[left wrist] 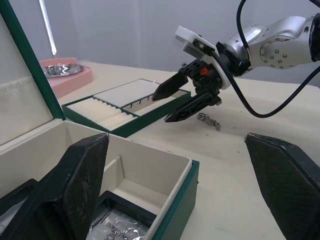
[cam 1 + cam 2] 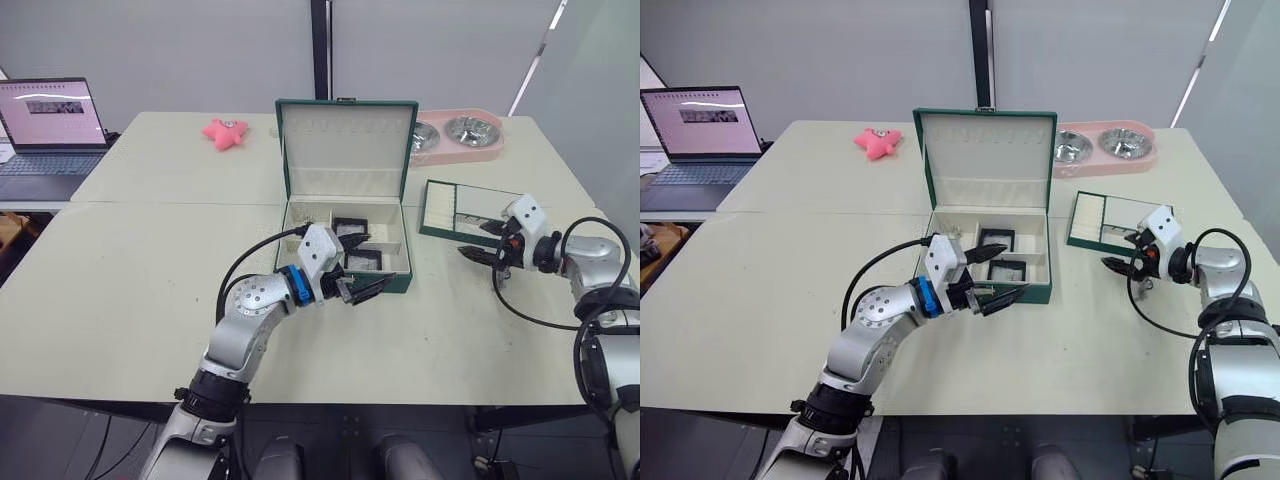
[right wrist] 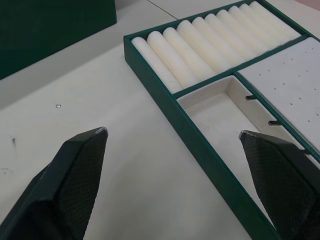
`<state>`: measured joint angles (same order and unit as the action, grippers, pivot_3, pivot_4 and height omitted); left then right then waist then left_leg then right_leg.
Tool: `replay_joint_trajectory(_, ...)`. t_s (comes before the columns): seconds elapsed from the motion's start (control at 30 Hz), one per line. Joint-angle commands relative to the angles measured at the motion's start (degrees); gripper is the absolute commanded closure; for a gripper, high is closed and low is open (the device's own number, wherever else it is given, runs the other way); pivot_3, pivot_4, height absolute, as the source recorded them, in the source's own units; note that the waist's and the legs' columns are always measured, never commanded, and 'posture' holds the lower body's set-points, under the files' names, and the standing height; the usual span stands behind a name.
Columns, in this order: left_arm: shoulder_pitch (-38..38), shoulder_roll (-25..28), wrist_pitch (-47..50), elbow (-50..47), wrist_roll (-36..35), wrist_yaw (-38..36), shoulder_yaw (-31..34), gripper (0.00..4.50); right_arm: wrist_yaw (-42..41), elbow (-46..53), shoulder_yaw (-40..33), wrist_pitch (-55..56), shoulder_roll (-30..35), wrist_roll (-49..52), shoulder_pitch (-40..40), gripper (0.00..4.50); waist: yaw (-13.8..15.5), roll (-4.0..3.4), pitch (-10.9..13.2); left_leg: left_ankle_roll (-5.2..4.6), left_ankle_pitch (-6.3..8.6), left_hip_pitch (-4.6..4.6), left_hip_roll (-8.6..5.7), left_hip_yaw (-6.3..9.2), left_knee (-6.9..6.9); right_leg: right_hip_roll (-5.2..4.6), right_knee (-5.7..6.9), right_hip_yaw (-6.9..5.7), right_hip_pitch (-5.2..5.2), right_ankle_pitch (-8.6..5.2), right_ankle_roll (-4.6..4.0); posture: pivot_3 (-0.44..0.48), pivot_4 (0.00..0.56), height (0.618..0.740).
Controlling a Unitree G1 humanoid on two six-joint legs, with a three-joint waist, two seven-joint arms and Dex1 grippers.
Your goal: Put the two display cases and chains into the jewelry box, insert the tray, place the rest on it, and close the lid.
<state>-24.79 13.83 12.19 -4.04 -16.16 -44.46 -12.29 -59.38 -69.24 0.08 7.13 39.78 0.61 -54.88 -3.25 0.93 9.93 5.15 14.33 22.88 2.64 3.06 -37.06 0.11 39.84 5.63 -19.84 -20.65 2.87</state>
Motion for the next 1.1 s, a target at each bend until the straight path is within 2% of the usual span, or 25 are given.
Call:
replay_joint_trajectory(0.03,0.3,-0.7,-0.4,-2.2,0.1,0.3,-0.8,0.00,1.8,-1.4,-0.3,1.7,0.3,-1.3,-2.2,0.02,0.0,0.00,0.0,0.01,-0.01,0.00,0.00,0.00,0.00,0.00,0.00,-0.01,0.01,0.00,0.00,0.000,0.150,0.740)
replay_joint_trajectory(0.13,1.7,0.4,-0.9,-3.1,0.3,-0.3,-0.6,0.00,2.3,-2.1,-0.3,2.2,0.0,-2.4,-2.6,0.02,0.0,0.00,0.0,0.02,-0.01,0.00,0.00,0.01,0.00,0.00,0.00,-0.01,0.01,0.00,0.00,0.000,0.150,0.740)
replay_joint_trajectory(0.37,10.6,8.4,-2.5,-9.1,-4.0,-2.6,8.2,0.00,3.5,-3.4,-0.4,2.8,-0.5,-4.2,-3.2,0.02,-0.3,-0.02,0.0,0.03,-0.01,-0.06,0.04,0.00,0.03,0.01,0.02,0.01,0.01,0.00,0.00,0.000,0.150,0.740)
replay_joint_trajectory(0.8,26.5,17.6,-5.1,-16.0,-11.7,-7.9,21.9,0.00,5.2,-5.5,0.0,2.4,-1.2,-6.9,-5.9,0.02,-0.2,-0.07,0.0,-0.02,0.01,-0.06,0.01,0.01,0.06,-0.06,0.00,-0.02,0.00,0.00,0.00,0.000,0.150,0.740)
replay_joint_trajectory(1.1,29.2,18.9,-5.3,-17.9,-13.7,-10.0,22.4,0.00,6.5,-6.4,0.3,1.9,-2.1,-8.4,-6.5,0.02,-0.2,-0.10,0.1,-0.20,0.11,-0.06,0.01,0.02,0.06,-0.05,0.01,-0.02,-0.01,0.00,0.00,0.000,0.150,0.740)
